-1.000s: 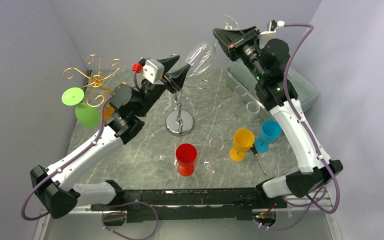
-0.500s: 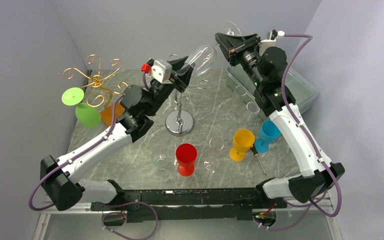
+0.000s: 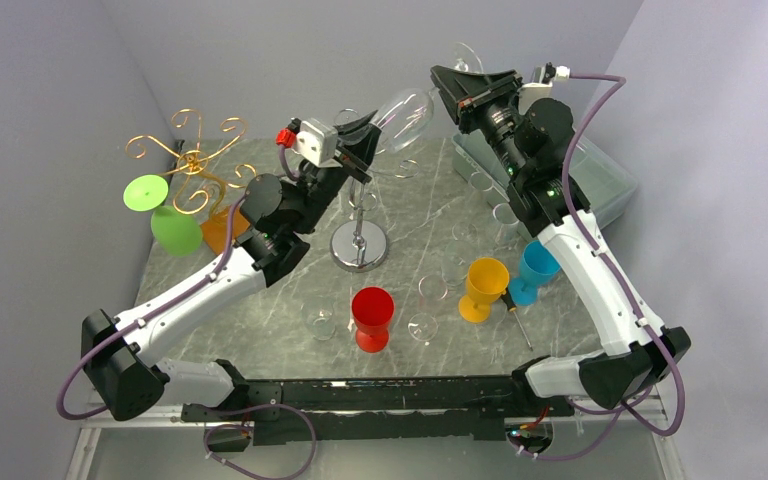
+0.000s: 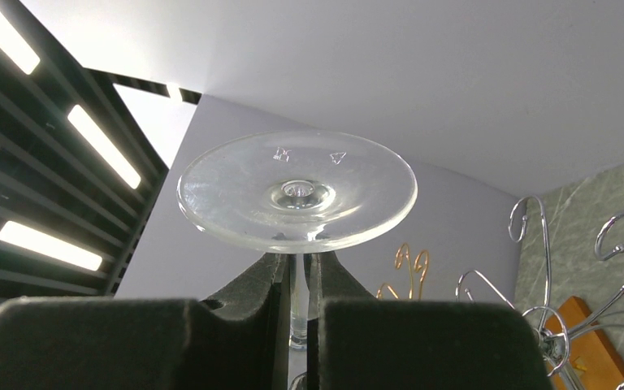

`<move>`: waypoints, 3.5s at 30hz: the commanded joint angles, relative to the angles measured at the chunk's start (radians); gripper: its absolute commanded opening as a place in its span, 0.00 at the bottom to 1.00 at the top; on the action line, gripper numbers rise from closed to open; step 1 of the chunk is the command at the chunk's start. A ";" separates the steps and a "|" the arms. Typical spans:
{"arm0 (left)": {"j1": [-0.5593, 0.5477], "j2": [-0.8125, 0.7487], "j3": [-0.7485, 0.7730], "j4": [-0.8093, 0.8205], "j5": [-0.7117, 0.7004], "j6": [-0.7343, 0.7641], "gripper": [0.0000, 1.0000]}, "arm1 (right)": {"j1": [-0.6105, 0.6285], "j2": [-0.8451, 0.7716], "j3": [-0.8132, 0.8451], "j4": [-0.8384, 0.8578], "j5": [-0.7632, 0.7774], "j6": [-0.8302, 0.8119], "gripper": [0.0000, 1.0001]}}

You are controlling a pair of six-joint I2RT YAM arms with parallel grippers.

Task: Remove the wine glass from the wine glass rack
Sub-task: Place the wine glass at the center of the board.

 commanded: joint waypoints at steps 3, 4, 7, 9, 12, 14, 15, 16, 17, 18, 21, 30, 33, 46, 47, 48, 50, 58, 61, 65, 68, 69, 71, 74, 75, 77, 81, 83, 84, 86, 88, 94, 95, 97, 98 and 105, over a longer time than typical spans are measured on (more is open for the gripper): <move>-0.007 -0.027 0.031 0.037 -0.042 -0.049 0.00 | 0.014 -0.025 -0.002 0.089 -0.011 0.019 0.04; -0.007 -0.031 0.033 0.030 -0.044 -0.057 0.00 | 0.014 -0.026 -0.005 0.090 -0.011 0.016 0.08; -0.008 -0.041 0.041 0.012 -0.055 -0.077 0.00 | 0.014 -0.032 -0.013 0.093 -0.012 0.005 0.24; -0.008 -0.049 0.047 0.001 -0.058 -0.087 0.00 | 0.014 -0.036 -0.020 0.098 -0.013 -0.006 0.33; -0.008 -0.065 0.059 -0.018 -0.072 -0.101 0.00 | 0.014 -0.047 -0.035 0.104 -0.009 -0.020 0.45; -0.007 -0.077 0.068 -0.034 -0.087 -0.109 0.00 | 0.014 -0.051 -0.045 0.104 -0.009 -0.028 0.53; -0.007 -0.083 0.071 -0.041 -0.094 -0.112 0.00 | 0.014 -0.054 -0.048 0.101 -0.011 -0.032 0.56; -0.007 -0.091 0.075 -0.046 -0.095 -0.114 0.00 | 0.013 -0.054 -0.051 0.098 -0.013 -0.038 0.60; -0.007 -0.096 0.080 -0.053 -0.094 -0.114 0.00 | 0.015 -0.056 -0.054 0.094 -0.016 -0.045 0.62; -0.007 -0.103 0.090 -0.069 -0.096 -0.115 0.00 | 0.015 -0.058 -0.057 0.091 -0.017 -0.054 0.65; -0.008 -0.119 0.118 -0.120 -0.102 -0.115 0.00 | 0.016 -0.068 -0.071 0.071 -0.017 -0.079 0.72; -0.007 -0.208 0.222 -0.428 -0.154 -0.147 0.00 | 0.015 -0.135 -0.154 -0.007 0.004 -0.195 0.86; -0.007 -0.254 0.258 -0.558 -0.178 -0.161 0.00 | 0.014 -0.176 -0.175 -0.041 0.022 -0.249 0.93; -0.008 -0.296 0.646 -1.314 -0.124 -0.264 0.00 | 0.014 -0.321 -0.187 -0.279 0.133 -0.530 1.00; -0.008 -0.294 0.681 -1.394 -0.118 -0.279 0.00 | 0.013 -0.322 -0.184 -0.295 0.139 -0.550 1.00; -0.007 -0.291 0.715 -1.450 -0.109 -0.291 0.00 | 0.012 -0.320 -0.180 -0.312 0.143 -0.567 1.00; -0.007 -0.278 0.791 -1.565 -0.104 -0.319 0.00 | 0.010 -0.310 -0.169 -0.341 0.147 -0.598 1.00; -0.008 -0.213 1.027 -2.011 -0.159 -0.434 0.00 | 0.005 -0.267 -0.143 -0.396 0.118 -0.656 1.00; -0.008 -0.204 1.070 -2.134 -0.198 -0.491 0.00 | 0.005 -0.249 -0.129 -0.415 0.110 -0.677 1.00; -0.008 -0.217 1.077 -2.254 -0.281 -0.568 0.00 | 0.004 -0.227 -0.113 -0.449 0.106 -0.706 1.00; -0.008 -0.226 1.052 -2.329 -0.347 -0.621 0.00 | 0.005 -0.222 -0.112 -0.460 0.103 -0.719 1.00; -0.007 -0.228 1.041 -2.349 -0.367 -0.635 0.00 | 0.005 -0.221 -0.112 -0.463 0.100 -0.723 1.00; -0.006 -0.250 1.000 -2.353 -0.391 -0.659 0.00 | 0.005 -0.220 -0.112 -0.471 0.098 -0.728 1.00; -0.006 -0.286 0.928 -2.355 -0.421 -0.689 0.00 | 0.005 -0.221 -0.117 -0.479 0.098 -0.737 1.00; -0.006 -0.294 0.900 -2.354 -0.428 -0.701 0.00 | 0.004 -0.223 -0.118 -0.481 0.096 -0.741 1.00; -0.006 -0.304 0.850 -2.354 -0.438 -0.716 0.00 | 0.005 -0.223 -0.119 -0.484 0.093 -0.747 1.00; -0.006 -0.304 0.780 -2.355 -0.491 -0.735 0.00 | 0.005 -0.224 -0.121 -0.488 0.071 -0.752 1.00; -0.006 -0.292 0.738 -2.356 -0.506 -0.737 0.00 | 0.005 -0.225 -0.124 -0.490 0.058 -0.753 1.00; -0.006 -0.284 0.715 -2.356 -0.508 -0.740 0.00 | 0.005 -0.227 -0.127 -0.492 0.057 -0.754 1.00; -0.005 -0.270 0.669 -2.356 -0.515 -0.749 0.00 | 0.005 -0.232 -0.130 -0.497 0.053 -0.756 1.00; -0.006 -0.259 0.631 -2.357 -0.520 -0.753 0.00 | 0.005 -0.237 -0.136 -0.498 0.047 -0.758 1.00; 0.014 -0.234 0.519 -2.357 -0.506 -0.764 0.00 | 0.005 -0.243 -0.158 -0.500 0.012 -0.755 1.00; 0.028 -0.225 0.500 -2.357 -0.500 -0.763 0.00 | 0.005 -0.244 -0.163 -0.499 0.003 -0.755 1.00; 0.060 -0.213 0.479 -2.352 -0.492 -0.753 0.00 | 0.005 -0.245 -0.173 -0.500 -0.005 -0.756 1.00; 0.080 -0.208 0.472 -2.344 -0.485 -0.735 0.00 | 0.005 -0.246 -0.174 -0.501 -0.009 -0.756 1.00; 0.399 -0.191 0.342 -2.167 -0.197 -0.484 0.00 | 0.005 -0.243 -0.177 -0.510 -0.023 -0.764 1.00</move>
